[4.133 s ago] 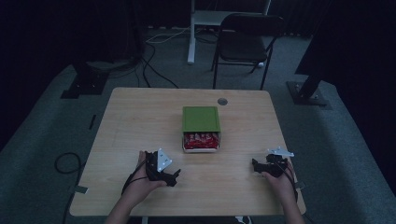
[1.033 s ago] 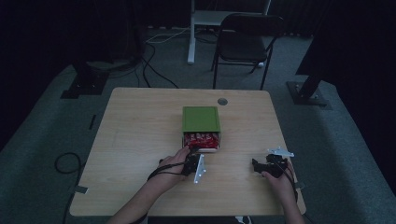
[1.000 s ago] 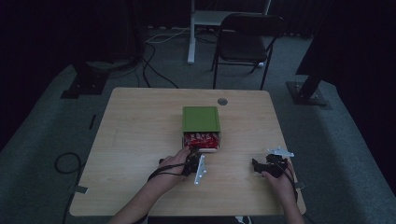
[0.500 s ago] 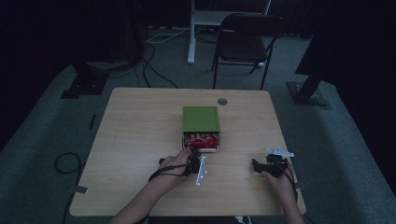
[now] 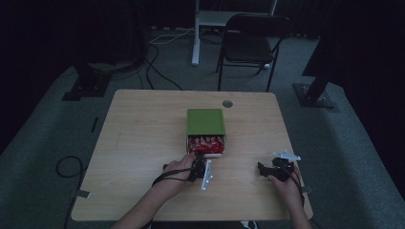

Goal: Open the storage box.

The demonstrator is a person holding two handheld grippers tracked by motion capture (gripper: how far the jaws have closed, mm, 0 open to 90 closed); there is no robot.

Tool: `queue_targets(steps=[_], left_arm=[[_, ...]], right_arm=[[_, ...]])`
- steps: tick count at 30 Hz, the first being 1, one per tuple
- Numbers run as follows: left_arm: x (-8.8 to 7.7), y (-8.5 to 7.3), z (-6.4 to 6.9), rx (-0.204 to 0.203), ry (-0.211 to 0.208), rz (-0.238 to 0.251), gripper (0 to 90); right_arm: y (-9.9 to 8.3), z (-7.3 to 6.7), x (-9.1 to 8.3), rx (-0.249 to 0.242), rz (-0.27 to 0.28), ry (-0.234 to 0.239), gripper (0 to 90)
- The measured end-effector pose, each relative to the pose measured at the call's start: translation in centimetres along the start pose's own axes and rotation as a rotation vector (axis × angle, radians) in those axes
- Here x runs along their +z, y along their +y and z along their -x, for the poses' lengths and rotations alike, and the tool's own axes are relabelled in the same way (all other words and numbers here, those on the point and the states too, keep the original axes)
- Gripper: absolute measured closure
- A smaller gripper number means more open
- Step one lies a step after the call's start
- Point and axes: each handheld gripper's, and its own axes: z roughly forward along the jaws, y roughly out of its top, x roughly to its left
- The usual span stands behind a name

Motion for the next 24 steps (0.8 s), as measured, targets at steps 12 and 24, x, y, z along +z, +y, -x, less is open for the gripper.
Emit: queue_targets(steps=[12,24], left_arm=[[-0.8,0.3,0.4,-0.032,-0.021,0.004,73.2],[-1.9,0.7,1.9,-0.034,-0.05,0.016,74.9]], right_arm=[[0.0,0.0,0.0,0.0,0.0,0.0,12.3],[0.0,0.0,0.0,0.0,0.0,0.0,12.3]])
